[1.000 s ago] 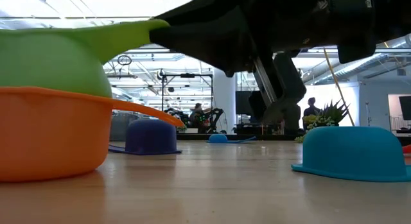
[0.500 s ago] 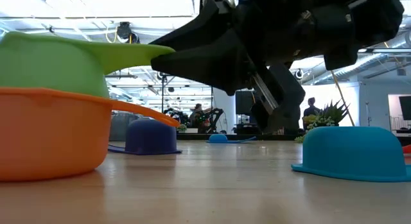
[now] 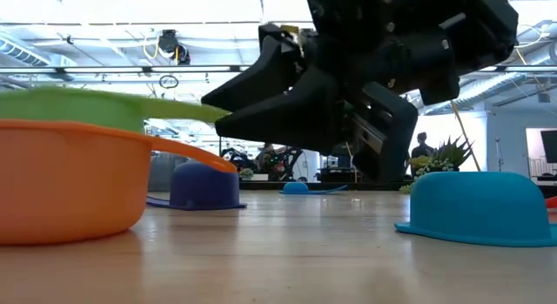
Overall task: Nest measuring cups in basket
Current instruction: Stack the green measuring cup on top of the orange measuring cup
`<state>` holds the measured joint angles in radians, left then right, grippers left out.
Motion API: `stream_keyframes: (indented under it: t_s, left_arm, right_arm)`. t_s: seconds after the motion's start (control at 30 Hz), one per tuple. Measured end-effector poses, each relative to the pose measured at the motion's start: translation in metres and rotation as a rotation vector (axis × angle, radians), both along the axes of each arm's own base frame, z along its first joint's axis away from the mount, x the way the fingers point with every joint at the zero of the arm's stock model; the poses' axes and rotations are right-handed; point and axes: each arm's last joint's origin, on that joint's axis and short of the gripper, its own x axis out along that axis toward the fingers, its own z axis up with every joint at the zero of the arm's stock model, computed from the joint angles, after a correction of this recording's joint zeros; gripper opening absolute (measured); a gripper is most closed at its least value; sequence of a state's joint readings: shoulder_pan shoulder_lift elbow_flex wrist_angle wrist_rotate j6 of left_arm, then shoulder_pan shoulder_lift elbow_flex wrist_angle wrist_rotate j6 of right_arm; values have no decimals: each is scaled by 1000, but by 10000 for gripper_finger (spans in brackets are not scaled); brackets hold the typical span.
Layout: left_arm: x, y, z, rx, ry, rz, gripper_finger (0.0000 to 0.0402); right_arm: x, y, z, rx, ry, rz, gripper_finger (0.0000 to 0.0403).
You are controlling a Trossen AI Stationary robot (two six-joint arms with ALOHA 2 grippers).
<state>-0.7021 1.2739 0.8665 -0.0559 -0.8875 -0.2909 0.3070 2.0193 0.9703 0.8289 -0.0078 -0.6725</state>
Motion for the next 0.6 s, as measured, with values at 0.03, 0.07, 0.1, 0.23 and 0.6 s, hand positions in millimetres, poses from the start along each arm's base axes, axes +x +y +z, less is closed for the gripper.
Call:
stream_keyframes:
  t_s: [0.03,0.07,0.1,0.23,0.6]
  left_arm:
    - [0,0,0,0,0,0,19]
    - [0,0,0,0,0,0,19]
    - [0,0,0,0,0,0,19]
    - [0,0,0,0,0,0,19]
    - [0,0,0,5,1,-2,19]
  right_arm:
    - [0,-2,0,19,11,-10,166]
    - [1,-3,-1,36,26,-20,171]
    - [1,-5,-2,54,42,-32,175]
    - [2,-16,-8,106,124,-55,184]
    - [-2,-22,15,238,177,-82,185]
